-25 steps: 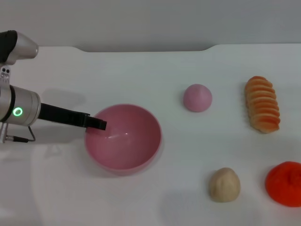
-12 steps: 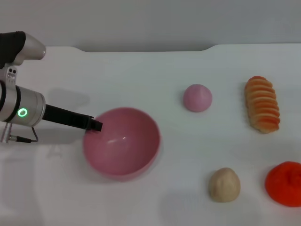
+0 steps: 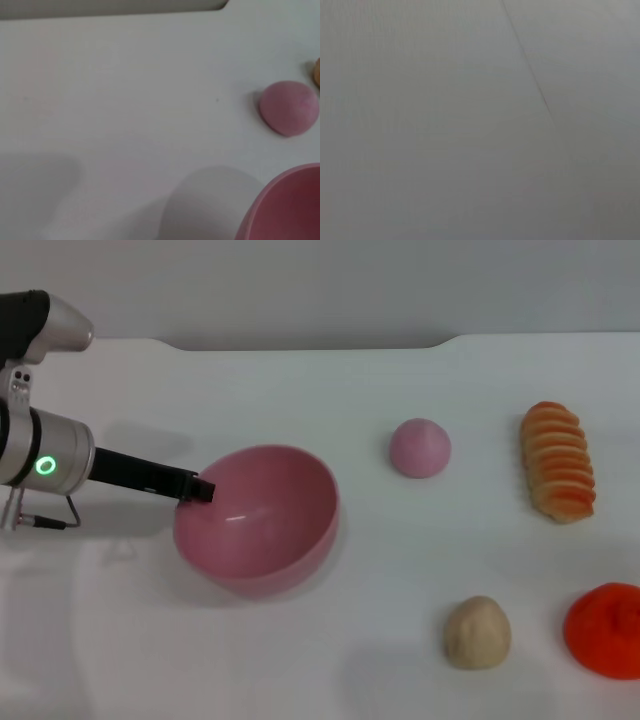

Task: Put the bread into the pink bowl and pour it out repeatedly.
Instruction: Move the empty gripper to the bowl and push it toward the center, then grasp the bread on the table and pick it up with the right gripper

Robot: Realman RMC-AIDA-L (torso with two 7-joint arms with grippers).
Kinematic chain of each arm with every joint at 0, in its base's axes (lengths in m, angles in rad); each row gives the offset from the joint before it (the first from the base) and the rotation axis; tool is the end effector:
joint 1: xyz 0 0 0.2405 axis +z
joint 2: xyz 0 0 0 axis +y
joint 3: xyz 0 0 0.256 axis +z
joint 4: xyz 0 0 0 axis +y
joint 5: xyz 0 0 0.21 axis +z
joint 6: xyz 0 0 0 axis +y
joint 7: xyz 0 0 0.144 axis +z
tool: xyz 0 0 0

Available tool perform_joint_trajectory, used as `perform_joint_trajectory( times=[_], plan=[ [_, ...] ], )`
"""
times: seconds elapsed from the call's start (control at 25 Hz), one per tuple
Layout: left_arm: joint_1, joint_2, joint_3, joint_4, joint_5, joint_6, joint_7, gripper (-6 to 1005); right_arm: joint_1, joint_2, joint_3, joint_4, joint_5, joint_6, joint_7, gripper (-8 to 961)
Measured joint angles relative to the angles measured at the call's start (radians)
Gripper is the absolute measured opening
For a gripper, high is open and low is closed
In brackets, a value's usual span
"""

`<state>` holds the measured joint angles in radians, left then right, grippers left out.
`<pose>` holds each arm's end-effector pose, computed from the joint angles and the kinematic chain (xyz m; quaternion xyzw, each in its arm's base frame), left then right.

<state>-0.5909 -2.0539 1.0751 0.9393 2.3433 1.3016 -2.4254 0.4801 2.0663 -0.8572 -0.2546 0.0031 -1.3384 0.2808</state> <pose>-0.2496 0.3761 0.0000 -0.8564 -0.4863 -0.0087 0.1732 0.3417 0.3454 0.1373 -0.4196 0.1727 0.4273 0.7820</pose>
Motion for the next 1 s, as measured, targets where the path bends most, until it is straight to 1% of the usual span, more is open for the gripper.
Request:
perform_joint_trajectory(
  times=[0.16, 0.28, 0.36, 0.48, 0.56, 0.6, 0.68, 0.72, 0.8, 0.84, 0.88, 1.0],
  plan=[
    [0.005, -0.001, -0.003, 0.011, -0.018, -0.022, 0.005, 42, 0.002, -0.002, -0.014, -0.003, -0.014, 0.023, 0.001, 627],
    [0.006, -0.002, 0.004, 0.012, -0.046, -0.055, 0.01, 43, -0.001, -0.008, -0.048, -0.066, -0.077, 0.117, 0.038, 627],
    [0.002, -0.002, 0.014, 0.007, -0.054, -0.079, 0.01, 43, -0.005, -0.012, -0.063, -0.147, -0.16, 0.246, 0.098, 627],
    [-0.001, -0.004, 0.059, -0.004, -0.062, -0.126, 0.011, 43, 0.006, -0.022, -0.093, -0.289, -0.371, 0.495, 0.212, 628],
    [-0.001, -0.005, 0.098, -0.016, -0.077, -0.159, 0.012, 42, 0.014, -0.023, -0.125, -0.371, -0.522, 0.608, 0.304, 628],
    [-0.001, -0.005, 0.112, -0.021, -0.086, -0.17, 0.014, 42, 0.009, -0.02, -0.148, -0.425, -0.606, 0.661, 0.376, 628],
    [0.002, -0.004, 0.137, -0.025, -0.102, -0.186, 0.031, 42, -0.023, -0.006, -0.207, -0.559, -0.79, 0.744, 0.552, 628],
    [0.005, -0.004, 0.143, -0.024, -0.105, -0.188, 0.044, 43, -0.045, 0.003, -0.242, -0.63, -0.914, 0.784, 0.69, 628],
    [0.008, -0.001, 0.141, -0.02, -0.105, -0.191, 0.064, 43, -0.067, 0.009, -0.289, -0.716, -1.122, 0.808, 0.942, 628],
    [0.008, 0.0, 0.138, -0.02, -0.105, -0.193, 0.07, 43, -0.069, 0.009, -0.297, -0.735, -1.213, 0.801, 1.056, 628],
    [0.008, 0.001, 0.136, -0.019, -0.104, -0.193, 0.074, 43, -0.069, 0.009, -0.299, -0.756, -1.353, 0.765, 1.22, 628],
    [0.013, 0.004, 0.132, 0.001, -0.102, -0.184, 0.092, 42, -0.041, 0.002, -0.272, -0.779, -1.68, 0.612, 1.567, 628]
  ],
)
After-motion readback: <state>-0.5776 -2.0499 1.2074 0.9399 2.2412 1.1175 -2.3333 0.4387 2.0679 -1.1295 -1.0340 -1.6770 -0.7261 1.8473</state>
